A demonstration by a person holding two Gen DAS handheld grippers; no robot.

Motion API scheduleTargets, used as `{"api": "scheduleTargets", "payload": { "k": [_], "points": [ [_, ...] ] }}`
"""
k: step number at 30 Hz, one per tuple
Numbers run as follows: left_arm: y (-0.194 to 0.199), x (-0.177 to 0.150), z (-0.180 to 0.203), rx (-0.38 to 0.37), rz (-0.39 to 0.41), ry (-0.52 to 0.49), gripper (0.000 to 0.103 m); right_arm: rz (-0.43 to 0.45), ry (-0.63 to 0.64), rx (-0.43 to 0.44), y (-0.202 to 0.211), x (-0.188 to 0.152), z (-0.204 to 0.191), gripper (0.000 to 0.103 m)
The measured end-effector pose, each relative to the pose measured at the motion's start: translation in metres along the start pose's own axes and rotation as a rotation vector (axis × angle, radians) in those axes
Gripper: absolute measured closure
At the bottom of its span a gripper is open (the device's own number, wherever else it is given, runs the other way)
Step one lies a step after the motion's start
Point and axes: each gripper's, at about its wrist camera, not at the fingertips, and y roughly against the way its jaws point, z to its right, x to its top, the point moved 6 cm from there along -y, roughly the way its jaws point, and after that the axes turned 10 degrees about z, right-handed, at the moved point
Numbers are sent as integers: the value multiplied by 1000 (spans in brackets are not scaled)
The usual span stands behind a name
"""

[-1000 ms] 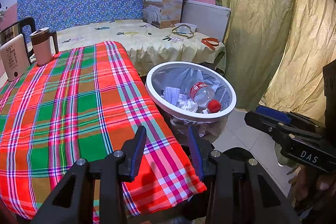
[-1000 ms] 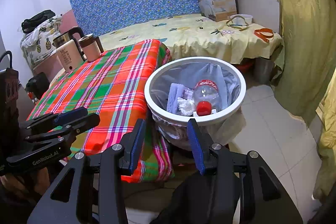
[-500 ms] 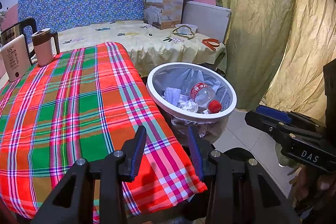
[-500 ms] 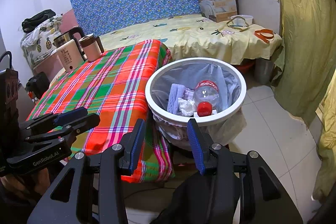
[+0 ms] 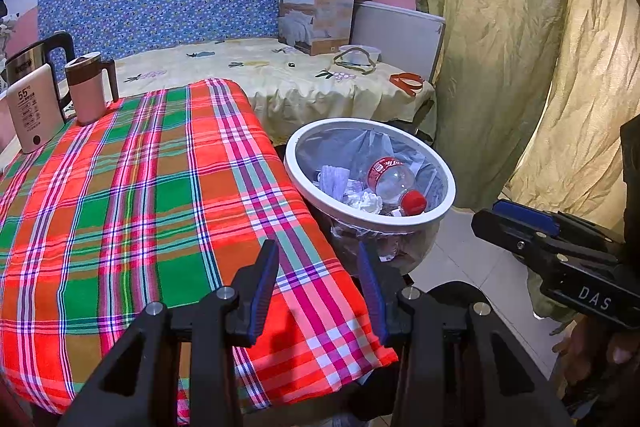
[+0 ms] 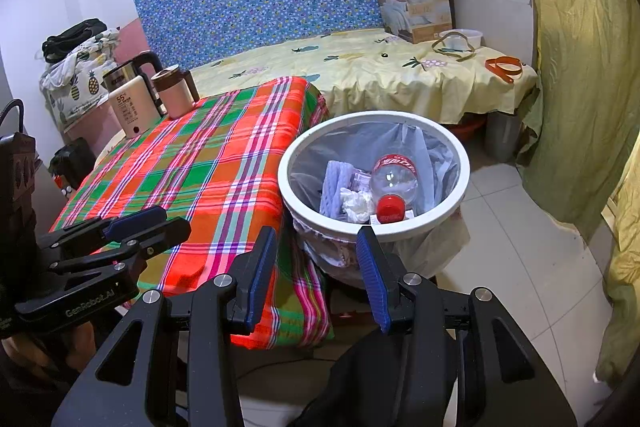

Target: Collect trash

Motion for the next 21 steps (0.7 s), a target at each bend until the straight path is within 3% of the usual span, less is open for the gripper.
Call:
{"api": "scheduleTargets", "payload": {
  "k": [21],
  "points": [
    [-2, -3, 1, 16, -1, -9, 61, -3, -2, 1, 0, 1, 0, 59]
  ]
}}
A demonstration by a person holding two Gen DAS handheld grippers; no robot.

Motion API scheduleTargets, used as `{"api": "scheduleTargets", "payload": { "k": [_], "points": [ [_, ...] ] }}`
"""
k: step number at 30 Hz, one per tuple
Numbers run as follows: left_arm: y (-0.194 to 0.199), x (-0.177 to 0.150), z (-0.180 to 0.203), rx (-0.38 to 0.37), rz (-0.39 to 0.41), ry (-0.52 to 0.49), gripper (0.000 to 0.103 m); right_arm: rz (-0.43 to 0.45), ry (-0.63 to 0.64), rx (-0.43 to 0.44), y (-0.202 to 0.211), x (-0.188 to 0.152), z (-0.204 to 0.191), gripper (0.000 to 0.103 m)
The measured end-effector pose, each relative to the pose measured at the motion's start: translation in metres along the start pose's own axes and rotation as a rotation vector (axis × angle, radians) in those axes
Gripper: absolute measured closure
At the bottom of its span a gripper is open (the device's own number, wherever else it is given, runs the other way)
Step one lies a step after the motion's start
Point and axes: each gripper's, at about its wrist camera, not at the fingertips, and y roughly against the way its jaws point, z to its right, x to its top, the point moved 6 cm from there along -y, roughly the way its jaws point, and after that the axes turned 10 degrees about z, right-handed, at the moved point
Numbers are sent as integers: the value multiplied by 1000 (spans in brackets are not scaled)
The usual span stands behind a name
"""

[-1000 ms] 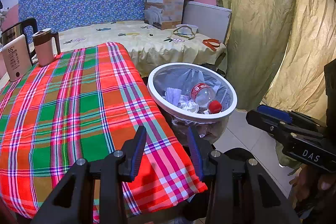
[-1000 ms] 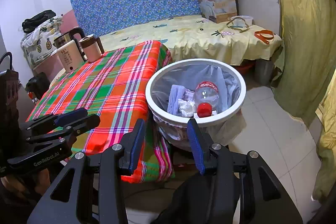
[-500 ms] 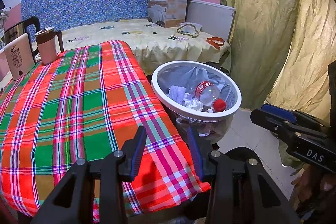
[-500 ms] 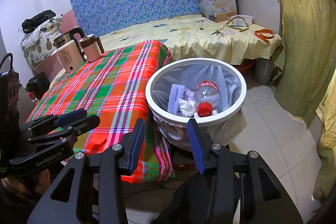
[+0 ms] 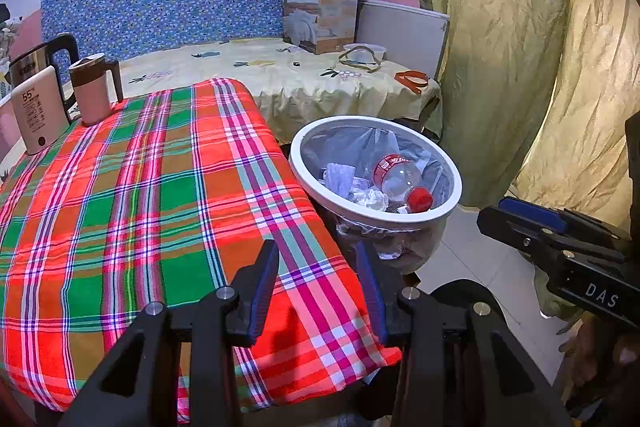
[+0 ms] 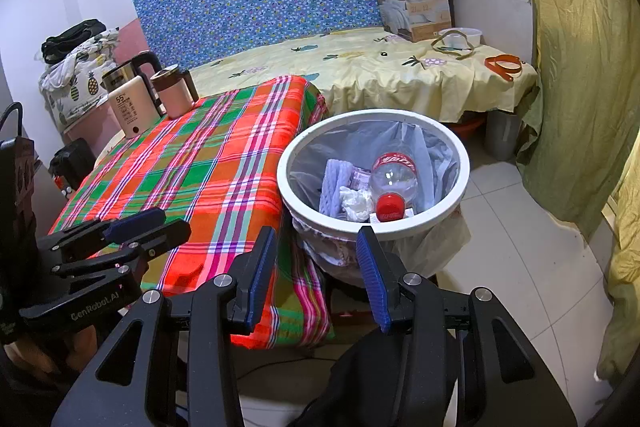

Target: Collect trash

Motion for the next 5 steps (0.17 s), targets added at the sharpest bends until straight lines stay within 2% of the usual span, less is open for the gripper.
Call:
{"api": "scheduleTargets", "payload": {
  "k": [5],
  "points": [
    [-1, 0, 0, -1, -4, 1, 61, 0, 0, 0, 0, 0, 0, 59]
  ]
}}
